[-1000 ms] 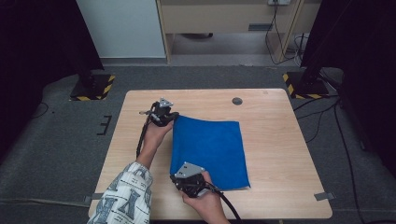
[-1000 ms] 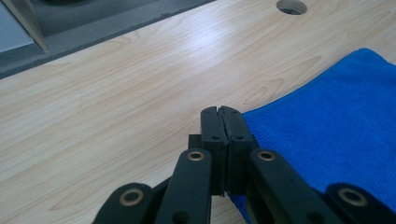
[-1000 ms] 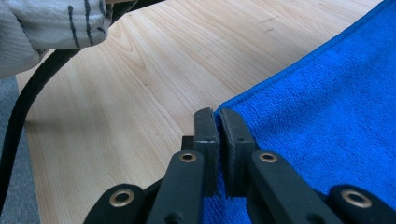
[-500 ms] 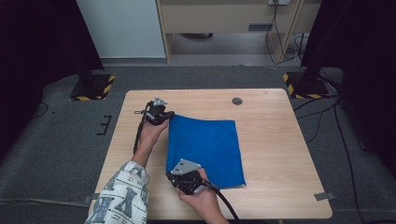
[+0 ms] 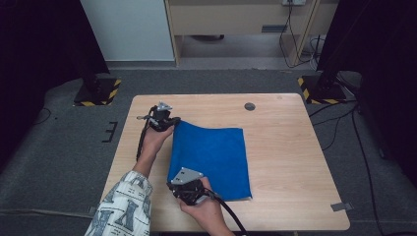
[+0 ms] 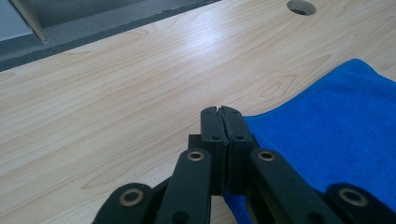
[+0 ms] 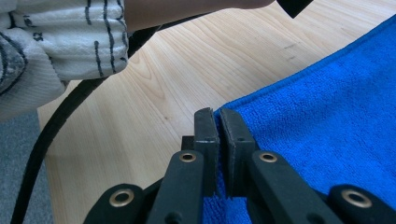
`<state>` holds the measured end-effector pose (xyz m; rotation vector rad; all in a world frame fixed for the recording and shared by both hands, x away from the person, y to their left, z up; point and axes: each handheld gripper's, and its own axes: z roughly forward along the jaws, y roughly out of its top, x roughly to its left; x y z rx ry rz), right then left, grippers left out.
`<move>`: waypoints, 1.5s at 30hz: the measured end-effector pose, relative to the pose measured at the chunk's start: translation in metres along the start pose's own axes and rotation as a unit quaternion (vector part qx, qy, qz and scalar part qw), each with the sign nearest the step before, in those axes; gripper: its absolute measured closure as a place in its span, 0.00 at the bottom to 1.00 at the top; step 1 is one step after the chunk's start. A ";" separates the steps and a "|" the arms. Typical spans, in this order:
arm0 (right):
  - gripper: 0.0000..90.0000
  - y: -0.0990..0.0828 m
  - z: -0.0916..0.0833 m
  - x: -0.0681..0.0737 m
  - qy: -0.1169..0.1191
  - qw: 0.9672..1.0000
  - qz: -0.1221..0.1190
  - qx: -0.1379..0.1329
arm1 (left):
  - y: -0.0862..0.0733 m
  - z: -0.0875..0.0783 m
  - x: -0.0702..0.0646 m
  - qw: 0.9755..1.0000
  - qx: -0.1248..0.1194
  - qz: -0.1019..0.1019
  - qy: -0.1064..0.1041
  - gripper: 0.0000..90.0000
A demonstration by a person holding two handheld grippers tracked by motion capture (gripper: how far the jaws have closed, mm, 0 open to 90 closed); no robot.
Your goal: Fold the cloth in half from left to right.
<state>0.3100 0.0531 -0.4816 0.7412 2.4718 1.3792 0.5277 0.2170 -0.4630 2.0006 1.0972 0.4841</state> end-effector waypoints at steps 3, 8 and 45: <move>0.96 0.002 0.002 0.003 0.002 1.000 -0.001 0.001 | 0.000 -0.005 0.002 1.000 0.001 0.007 0.001 0.99; 0.96 0.004 0.005 0.005 0.002 1.000 0.000 -0.001 | -0.001 -0.009 0.009 1.000 0.012 0.011 0.007 0.99; 0.96 -0.003 0.001 -0.002 0.009 0.999 0.040 -0.017 | 0.008 0.002 -0.002 1.000 0.029 0.004 0.009 0.99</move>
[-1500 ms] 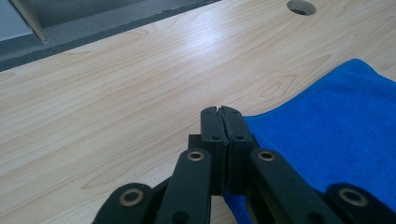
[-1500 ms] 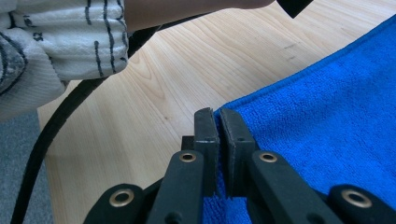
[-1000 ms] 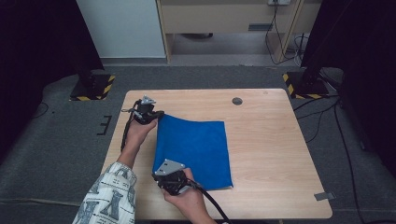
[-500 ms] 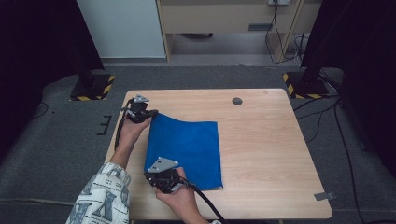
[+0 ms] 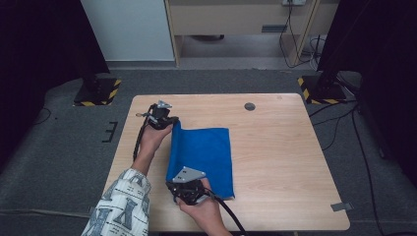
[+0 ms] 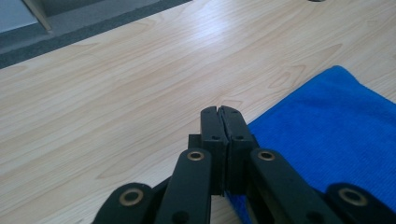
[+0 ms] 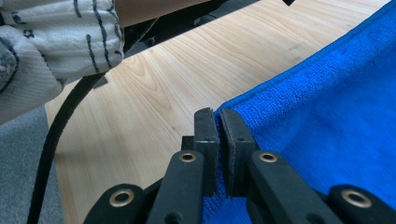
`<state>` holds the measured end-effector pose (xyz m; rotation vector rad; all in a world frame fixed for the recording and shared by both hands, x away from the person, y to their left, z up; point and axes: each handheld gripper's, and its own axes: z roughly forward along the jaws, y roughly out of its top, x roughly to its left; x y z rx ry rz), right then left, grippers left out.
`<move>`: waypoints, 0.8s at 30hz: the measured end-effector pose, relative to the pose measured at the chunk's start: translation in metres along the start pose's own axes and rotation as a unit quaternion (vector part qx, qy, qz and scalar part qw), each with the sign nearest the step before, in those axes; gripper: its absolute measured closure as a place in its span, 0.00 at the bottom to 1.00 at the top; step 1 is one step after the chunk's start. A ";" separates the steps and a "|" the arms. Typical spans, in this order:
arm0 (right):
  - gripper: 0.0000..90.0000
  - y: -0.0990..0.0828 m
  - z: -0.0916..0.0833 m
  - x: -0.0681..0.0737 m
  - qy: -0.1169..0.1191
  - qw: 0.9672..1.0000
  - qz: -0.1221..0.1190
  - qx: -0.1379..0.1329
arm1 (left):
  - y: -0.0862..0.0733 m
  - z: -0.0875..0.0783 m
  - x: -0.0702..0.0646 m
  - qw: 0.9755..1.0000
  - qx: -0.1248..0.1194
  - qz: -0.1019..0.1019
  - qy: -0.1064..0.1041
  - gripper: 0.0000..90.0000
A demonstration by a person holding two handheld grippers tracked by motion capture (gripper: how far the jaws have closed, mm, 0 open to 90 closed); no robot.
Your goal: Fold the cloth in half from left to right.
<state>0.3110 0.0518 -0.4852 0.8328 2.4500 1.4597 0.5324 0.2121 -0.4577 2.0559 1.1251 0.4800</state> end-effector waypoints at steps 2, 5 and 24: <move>0.96 -0.004 -0.004 -0.004 -0.003 1.000 0.005 -0.001 | 0.001 0.005 -0.006 1.000 -0.001 -0.002 -0.006 0.99; 0.96 -0.008 -0.009 -0.010 -0.008 1.000 0.010 -0.001 | 0.004 0.012 -0.016 1.000 0.001 0.003 -0.010 0.99; 0.96 -0.033 -0.052 -0.042 -0.045 0.999 0.027 0.006 | 0.021 0.043 -0.058 1.000 0.001 0.006 -0.027 0.99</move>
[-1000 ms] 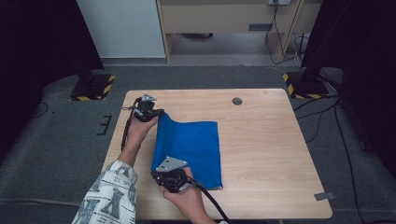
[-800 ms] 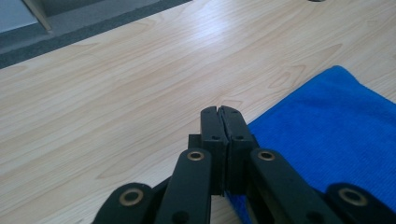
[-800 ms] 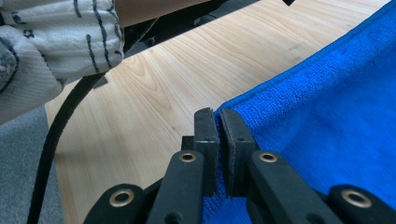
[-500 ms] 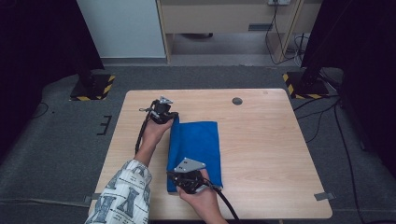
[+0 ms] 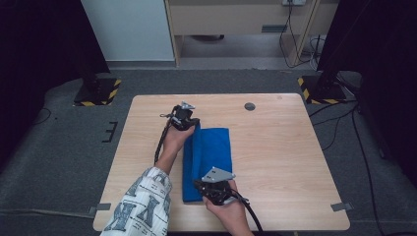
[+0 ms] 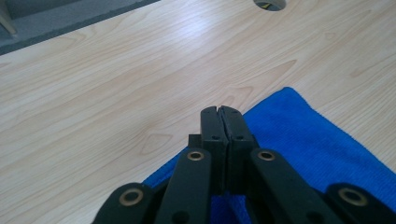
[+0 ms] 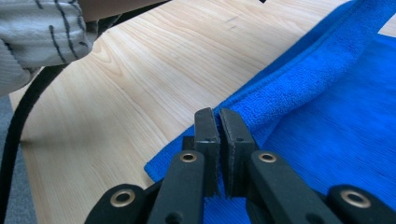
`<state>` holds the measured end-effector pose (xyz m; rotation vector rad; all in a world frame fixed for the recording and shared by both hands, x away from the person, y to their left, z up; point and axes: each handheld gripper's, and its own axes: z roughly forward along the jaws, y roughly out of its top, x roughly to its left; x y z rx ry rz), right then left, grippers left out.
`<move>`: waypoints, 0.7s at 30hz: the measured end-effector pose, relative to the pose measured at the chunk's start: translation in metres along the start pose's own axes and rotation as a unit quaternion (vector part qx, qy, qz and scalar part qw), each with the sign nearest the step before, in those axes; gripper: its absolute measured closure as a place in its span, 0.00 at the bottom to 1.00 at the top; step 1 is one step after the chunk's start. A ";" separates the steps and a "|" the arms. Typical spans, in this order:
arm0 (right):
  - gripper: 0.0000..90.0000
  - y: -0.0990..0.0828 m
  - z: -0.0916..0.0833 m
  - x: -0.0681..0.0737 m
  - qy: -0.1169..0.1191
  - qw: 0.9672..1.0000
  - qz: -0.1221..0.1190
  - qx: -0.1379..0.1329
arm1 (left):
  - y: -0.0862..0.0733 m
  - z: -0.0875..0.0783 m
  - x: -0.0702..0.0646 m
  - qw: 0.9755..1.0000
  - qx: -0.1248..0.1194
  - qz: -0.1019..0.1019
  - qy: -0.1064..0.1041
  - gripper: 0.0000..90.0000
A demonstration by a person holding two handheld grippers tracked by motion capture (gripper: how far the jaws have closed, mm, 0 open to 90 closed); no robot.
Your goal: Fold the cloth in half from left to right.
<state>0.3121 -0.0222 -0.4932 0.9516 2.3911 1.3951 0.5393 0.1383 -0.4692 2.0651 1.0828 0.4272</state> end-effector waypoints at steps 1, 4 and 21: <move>0.96 -0.001 -0.002 -0.001 -0.002 1.000 0.002 0.001 | 0.002 0.002 -0.003 1.000 0.000 0.002 -0.001 0.99; 0.96 -0.005 -0.007 -0.007 -0.007 1.000 0.004 0.002 | 0.005 0.007 -0.008 1.000 0.003 0.005 -0.002 0.99; 0.96 -0.021 -0.026 -0.022 -0.021 1.000 0.013 0.007 | 0.011 0.035 -0.031 1.000 0.013 0.007 -0.016 0.99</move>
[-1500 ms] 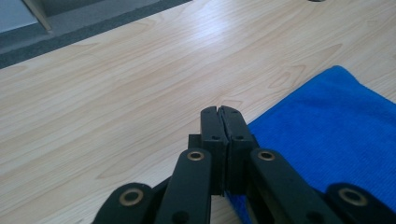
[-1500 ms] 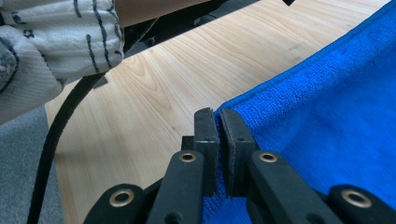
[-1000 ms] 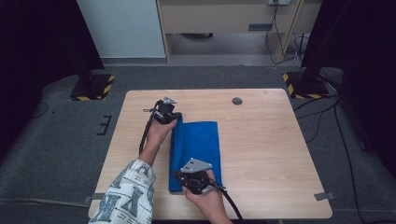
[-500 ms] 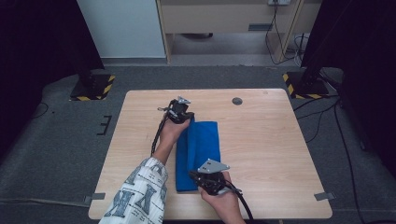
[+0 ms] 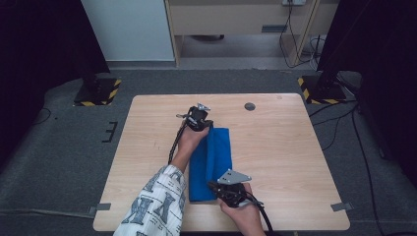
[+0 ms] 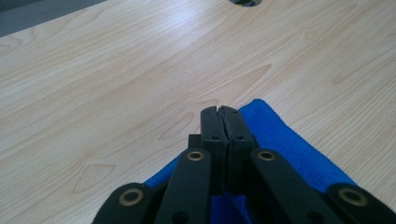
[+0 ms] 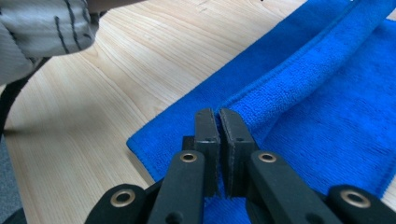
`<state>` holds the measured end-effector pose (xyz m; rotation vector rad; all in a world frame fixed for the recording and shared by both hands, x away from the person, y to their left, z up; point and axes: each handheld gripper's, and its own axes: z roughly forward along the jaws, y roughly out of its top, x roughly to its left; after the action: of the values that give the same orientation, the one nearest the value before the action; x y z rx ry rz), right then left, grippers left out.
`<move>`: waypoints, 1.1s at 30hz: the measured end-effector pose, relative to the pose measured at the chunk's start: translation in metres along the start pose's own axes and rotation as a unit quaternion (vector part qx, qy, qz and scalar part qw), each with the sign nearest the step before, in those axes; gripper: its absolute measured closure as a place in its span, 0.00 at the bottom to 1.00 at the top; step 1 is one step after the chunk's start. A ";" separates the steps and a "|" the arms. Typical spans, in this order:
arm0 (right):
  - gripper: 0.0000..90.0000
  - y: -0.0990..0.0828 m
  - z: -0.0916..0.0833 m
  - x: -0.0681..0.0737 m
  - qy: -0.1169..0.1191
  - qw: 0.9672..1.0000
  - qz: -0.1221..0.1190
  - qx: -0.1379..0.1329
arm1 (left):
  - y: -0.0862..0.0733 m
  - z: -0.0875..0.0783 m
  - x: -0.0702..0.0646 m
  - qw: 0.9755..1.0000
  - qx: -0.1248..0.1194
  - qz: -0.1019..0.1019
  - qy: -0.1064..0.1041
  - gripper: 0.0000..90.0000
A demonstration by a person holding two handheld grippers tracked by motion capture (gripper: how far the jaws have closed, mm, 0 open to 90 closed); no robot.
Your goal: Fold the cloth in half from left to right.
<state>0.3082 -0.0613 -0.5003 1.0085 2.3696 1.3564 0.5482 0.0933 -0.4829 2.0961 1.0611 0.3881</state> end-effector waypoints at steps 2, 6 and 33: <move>0.96 -0.002 -0.002 -0.002 -0.001 1.000 0.003 0.001 | 0.001 0.000 -0.002 1.000 -0.003 0.001 0.000 0.99; 0.96 -0.006 -0.006 -0.009 -0.003 1.000 0.025 0.002 | 0.001 0.002 -0.003 1.000 0.001 -0.002 0.000 0.99; 0.76 -0.016 -0.018 -0.029 -0.035 0.998 0.047 0.024 | 0.004 0.017 -0.018 1.000 -0.020 -0.016 -0.010 0.80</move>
<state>0.3139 -0.0979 -0.5076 1.1743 2.3404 1.2777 0.5493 0.0695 -0.4904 2.0424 1.0652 0.3690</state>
